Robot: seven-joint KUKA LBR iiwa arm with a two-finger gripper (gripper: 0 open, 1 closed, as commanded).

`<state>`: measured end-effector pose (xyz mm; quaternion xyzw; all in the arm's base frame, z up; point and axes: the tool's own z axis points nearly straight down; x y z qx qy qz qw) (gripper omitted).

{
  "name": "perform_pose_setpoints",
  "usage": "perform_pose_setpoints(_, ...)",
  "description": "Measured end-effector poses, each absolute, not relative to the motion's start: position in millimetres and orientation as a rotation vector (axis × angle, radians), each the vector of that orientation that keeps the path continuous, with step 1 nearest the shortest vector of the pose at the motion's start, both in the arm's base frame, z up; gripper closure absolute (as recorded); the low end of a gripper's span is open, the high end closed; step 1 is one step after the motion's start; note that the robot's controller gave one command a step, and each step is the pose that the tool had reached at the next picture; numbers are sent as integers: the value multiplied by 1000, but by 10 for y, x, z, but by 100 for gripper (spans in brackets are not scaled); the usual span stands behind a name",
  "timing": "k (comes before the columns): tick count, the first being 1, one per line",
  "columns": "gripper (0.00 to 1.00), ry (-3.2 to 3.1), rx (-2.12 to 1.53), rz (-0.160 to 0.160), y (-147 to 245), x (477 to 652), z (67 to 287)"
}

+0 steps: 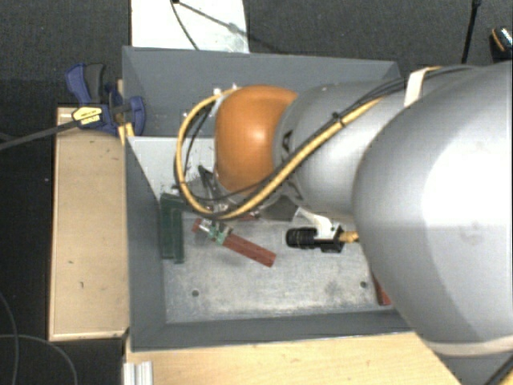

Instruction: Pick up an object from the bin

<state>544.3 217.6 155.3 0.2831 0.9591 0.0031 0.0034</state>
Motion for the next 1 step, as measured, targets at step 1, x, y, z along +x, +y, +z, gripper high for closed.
perform_pose_setpoints(1, 100, 3012, 882, 5, 2178, 5453, 1764)
